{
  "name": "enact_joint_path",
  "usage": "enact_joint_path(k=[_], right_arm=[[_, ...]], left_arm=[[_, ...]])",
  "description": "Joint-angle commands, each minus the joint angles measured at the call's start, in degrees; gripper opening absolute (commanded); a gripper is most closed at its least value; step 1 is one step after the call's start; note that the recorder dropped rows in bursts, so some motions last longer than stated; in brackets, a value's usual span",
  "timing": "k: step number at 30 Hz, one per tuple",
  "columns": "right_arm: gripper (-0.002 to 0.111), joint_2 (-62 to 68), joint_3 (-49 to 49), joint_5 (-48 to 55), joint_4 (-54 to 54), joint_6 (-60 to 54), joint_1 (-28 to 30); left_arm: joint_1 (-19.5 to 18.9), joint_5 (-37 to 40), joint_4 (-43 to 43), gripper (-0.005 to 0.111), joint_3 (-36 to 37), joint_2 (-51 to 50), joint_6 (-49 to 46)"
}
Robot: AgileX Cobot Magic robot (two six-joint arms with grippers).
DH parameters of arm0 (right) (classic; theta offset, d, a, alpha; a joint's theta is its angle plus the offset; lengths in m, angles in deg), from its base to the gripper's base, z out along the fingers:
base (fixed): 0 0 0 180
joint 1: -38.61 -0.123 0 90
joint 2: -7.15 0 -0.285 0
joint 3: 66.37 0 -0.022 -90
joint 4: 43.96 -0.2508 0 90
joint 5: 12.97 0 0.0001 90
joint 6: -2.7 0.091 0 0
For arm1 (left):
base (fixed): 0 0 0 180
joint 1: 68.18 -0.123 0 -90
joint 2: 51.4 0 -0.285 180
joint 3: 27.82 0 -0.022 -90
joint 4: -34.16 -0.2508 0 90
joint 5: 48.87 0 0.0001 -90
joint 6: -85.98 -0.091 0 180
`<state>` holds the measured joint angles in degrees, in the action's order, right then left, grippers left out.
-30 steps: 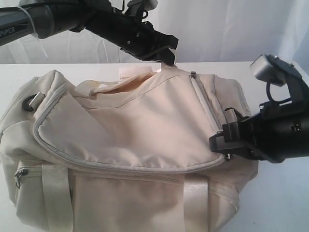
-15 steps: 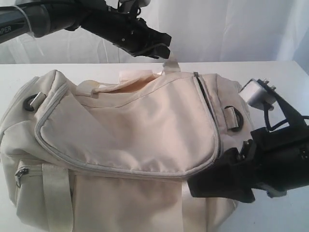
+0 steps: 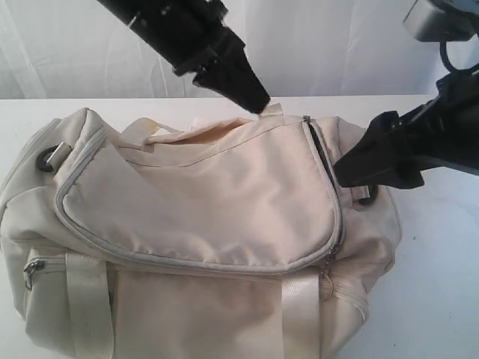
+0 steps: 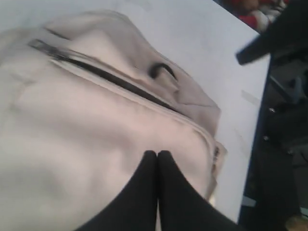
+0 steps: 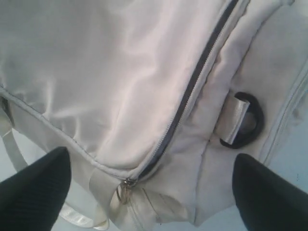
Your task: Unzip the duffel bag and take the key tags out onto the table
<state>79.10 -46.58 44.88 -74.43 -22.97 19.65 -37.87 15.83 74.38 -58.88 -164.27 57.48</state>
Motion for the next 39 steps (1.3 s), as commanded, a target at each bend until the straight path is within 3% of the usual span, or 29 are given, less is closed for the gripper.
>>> enact_joint_path(k=[1,7,11,17,20,25,39], right_arm=[[0.084,1.5,0.0,-0.8,0.7,0.5,0.1],[0.082,4.9,1.7,-3.4,-3.0,0.5,0.1],[0.074,9.1,2.2,-4.4,-5.3,0.5,0.1],[0.065,15.8,2.2,-4.7,-7.6,0.5,0.1],[0.054,19.0,2.2,-5.7,-8.8,0.2,0.1],[0.000,21.2,0.0,-5.6,-9.1,-0.3,0.1],[0.000,17.4,-6.5,2.1,-8.7,-0.3,0.1]], left_arm=[[7.0,5.3,2.2,0.000,11.9,6.9,-2.6],[18.2,-7.1,2.1,0.000,29.7,14.8,-3.4],[24.6,-23.9,2.6,0.000,41.4,18.4,-3.4],[31.3,-45.1,6.3,0.000,52.4,18.4,-3.4],[33.0,-55.0,8.4,0.000,55.6,18.1,-3.4],[34.5,-66.1,9.9,0.000,56.9,17.5,-3.4],[34.4,-76.3,4.8,0.000,56.9,10.5,-6.4]])
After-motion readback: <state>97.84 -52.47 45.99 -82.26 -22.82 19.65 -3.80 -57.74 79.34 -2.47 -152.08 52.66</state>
